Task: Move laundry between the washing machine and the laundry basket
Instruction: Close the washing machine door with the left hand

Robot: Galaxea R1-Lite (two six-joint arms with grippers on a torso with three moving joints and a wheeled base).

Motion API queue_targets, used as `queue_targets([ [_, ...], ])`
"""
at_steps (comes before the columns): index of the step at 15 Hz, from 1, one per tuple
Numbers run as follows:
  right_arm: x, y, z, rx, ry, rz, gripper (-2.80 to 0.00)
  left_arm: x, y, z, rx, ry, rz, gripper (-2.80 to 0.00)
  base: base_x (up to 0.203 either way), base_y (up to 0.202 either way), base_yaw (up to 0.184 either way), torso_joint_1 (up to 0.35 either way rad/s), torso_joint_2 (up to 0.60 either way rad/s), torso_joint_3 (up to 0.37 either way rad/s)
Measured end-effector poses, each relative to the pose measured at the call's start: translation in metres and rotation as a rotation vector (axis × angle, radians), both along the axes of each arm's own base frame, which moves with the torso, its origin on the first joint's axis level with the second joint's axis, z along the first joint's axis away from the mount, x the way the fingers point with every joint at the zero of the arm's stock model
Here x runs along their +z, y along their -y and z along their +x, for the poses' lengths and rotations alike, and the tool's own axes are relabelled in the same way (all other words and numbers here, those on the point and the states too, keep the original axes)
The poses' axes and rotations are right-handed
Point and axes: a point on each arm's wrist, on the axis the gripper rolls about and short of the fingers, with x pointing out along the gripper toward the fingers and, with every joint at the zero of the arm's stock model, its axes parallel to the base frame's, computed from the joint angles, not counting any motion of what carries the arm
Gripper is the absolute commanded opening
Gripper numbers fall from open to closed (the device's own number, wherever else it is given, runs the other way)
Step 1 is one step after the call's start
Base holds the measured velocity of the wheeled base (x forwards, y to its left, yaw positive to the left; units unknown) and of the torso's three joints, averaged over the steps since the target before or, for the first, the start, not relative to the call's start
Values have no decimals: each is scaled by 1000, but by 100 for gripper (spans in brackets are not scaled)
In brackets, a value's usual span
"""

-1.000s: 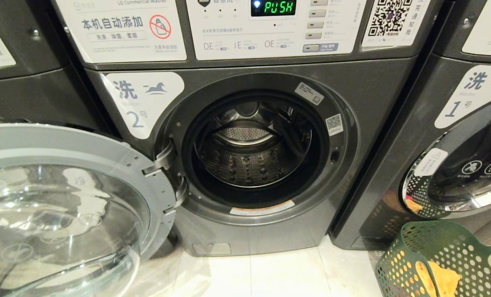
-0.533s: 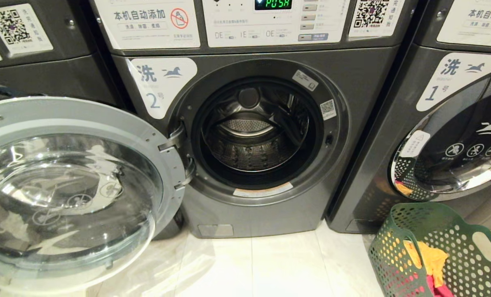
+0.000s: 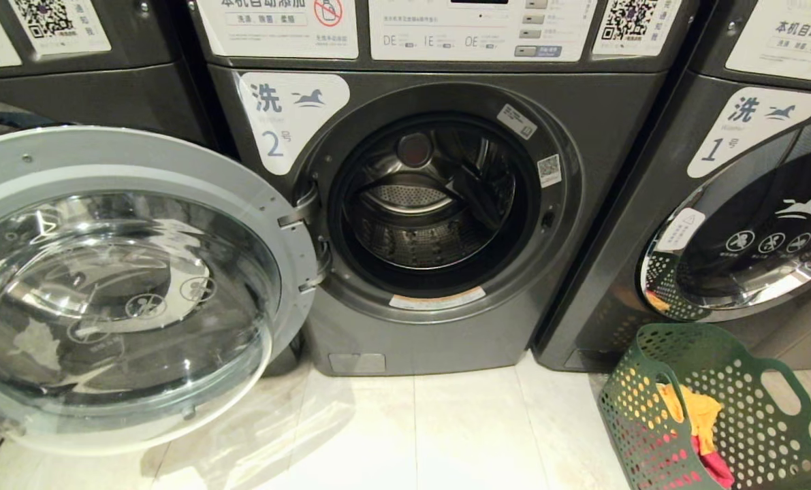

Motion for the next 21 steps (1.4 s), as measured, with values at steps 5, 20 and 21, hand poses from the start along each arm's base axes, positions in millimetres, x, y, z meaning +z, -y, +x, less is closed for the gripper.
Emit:
queue_targets([
  [5,0,0,0,3,0,-2,-280,0,0,0,0,-2,8,-280,0,0,0,0,0,0],
  [20,0,1,0,-19,1,90,-280,297,-39,156,276,73,7,-280,0,0,0,0,0,0],
  [21,0,1,0,-25,2,105,-280,296,-59,177,314,33,8,-280,0,0,0,0,0,0],
])
